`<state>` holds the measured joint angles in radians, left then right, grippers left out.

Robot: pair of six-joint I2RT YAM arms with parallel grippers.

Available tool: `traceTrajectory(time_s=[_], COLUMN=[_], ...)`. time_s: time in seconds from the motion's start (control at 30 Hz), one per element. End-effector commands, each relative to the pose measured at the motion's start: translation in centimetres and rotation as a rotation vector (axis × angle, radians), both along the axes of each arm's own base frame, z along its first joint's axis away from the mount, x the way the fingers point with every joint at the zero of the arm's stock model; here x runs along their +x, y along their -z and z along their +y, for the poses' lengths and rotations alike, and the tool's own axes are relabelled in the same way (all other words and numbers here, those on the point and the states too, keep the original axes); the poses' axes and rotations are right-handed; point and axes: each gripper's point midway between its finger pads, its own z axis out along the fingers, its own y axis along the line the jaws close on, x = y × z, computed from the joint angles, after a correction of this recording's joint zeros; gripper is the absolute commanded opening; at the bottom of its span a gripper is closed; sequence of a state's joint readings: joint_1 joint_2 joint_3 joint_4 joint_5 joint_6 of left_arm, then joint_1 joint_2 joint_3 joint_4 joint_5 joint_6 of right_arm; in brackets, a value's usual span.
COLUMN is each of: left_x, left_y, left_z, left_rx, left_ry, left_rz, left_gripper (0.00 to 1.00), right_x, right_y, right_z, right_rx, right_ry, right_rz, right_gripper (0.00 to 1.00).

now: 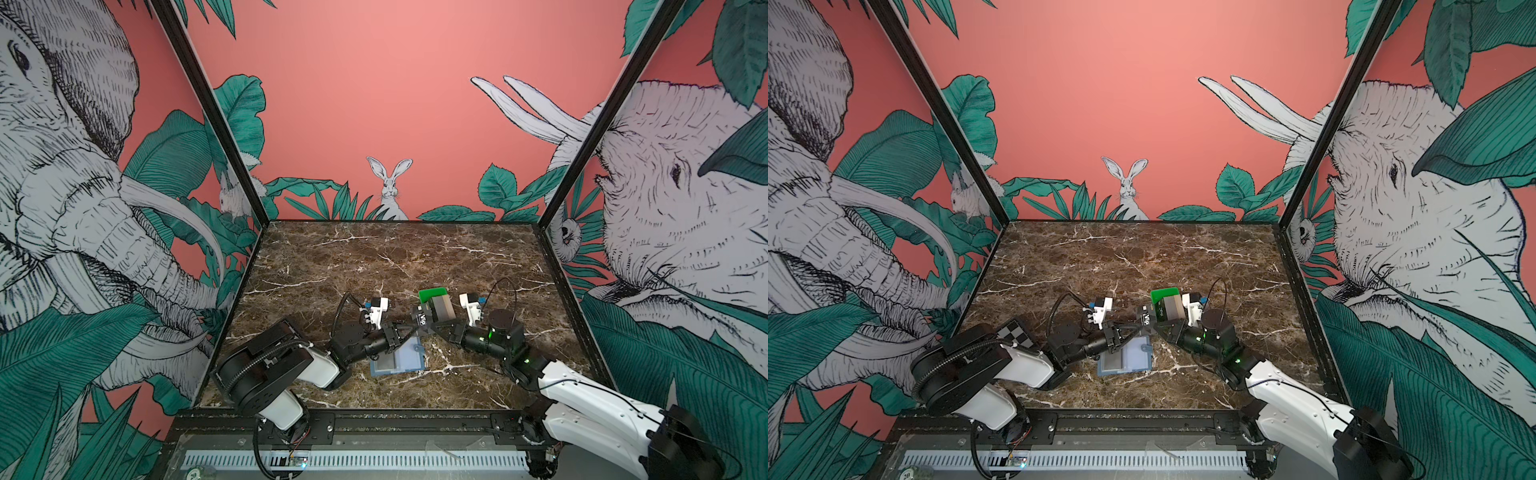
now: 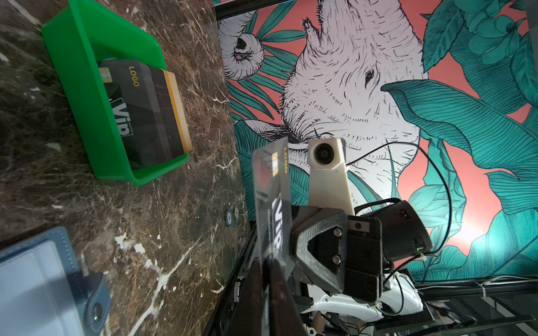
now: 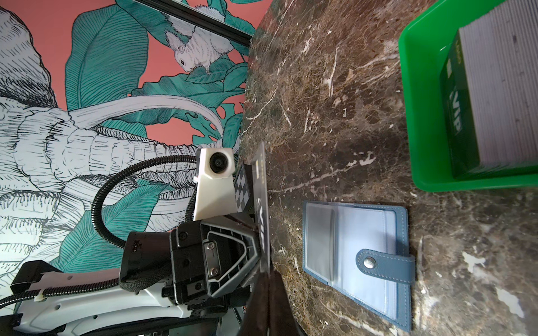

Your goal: Put the credit cards into the card holder

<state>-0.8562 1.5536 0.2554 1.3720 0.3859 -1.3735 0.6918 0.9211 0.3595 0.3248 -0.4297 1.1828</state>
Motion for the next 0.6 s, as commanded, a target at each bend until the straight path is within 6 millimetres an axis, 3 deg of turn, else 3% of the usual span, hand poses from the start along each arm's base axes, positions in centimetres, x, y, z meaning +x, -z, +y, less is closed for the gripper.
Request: traceTrajectory(time_s=[0.0, 0.27, 0.43, 0.57], left_x=[-0.08, -0.03, 0.05, 0.35], left_y=[-1.65, -1.32, -1.21, -1.12], left_z=[-0.24, -0.14, -0.11, 0.27], left_rx=[-0.044, -0.032, -0.022, -0.001], left_ry=[0.016, 0.01, 0.006, 0.002], left_rz=[-0.031, -0.026, -0.026, -0.029], left_gripper=[0.05, 0.0, 0.0, 0.0], right_x=[-0.08, 0.05, 0.14, 0.13], right_y=[-1.01, -1.04, -1.33, -1.44], right_z=[0.36, 0.3, -0.07, -0.27], right_rx=[0.032, 0.024, 0.013, 0.0], right_ry=[-0.016, -0.009, 0.007, 0.011], right_rz=[-0.03, -0.034, -0.051, -0.056], right_gripper=[0.0, 0.0, 0.21, 0.43])
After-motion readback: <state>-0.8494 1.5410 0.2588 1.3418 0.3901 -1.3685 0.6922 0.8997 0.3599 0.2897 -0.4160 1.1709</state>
